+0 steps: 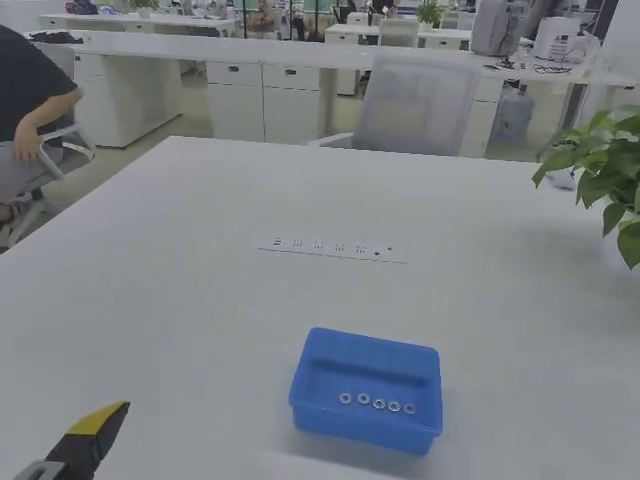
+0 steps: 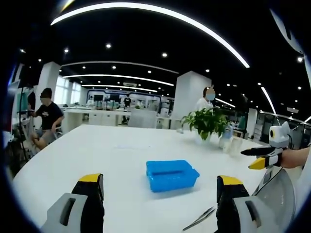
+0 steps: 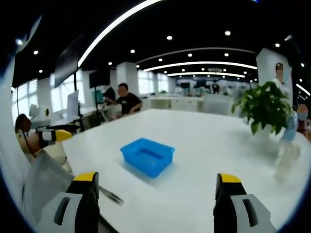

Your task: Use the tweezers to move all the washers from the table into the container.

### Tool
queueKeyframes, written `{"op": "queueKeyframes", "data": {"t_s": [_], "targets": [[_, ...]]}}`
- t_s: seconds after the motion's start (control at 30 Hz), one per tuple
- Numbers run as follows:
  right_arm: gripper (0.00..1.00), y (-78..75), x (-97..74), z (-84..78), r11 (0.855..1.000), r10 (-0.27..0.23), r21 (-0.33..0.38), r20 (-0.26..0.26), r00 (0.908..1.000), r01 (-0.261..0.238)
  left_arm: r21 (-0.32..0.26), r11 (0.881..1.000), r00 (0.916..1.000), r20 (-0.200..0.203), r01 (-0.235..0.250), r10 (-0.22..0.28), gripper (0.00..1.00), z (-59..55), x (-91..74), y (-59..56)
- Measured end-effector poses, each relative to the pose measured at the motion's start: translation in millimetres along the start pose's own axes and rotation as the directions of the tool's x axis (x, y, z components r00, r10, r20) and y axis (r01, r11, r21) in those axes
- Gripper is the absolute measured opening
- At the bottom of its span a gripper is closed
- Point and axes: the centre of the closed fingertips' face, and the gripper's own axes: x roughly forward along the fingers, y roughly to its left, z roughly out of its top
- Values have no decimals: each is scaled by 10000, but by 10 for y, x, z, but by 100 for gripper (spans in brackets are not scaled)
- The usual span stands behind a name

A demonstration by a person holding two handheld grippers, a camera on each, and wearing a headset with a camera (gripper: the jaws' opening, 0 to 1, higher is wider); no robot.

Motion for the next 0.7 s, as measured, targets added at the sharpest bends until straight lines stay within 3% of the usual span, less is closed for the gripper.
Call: {"op": "queueKeyframes", "data": {"t_s": [0.1,0.2,0.3,0.7], "targets": [[99,15,-23,-18,10000,-37,32,-19,10000,37,28,10000,10000,86,21,-22,99,26,1,-48],[99,26,-41,-20,9999,-69,140,8,10000,69,21,10000,9999,124,35,-35,99,20,2,-8],[99,23,-53,-22,9996,-169,218,20,9999,169,22,10000,10000,39,70,-70,99,33,16,-126],[96,-43,-96,-8,9980,-442,463,157,9989,435,66,9999,9999,-33,139,-139,99,45,-7,-248]]}}
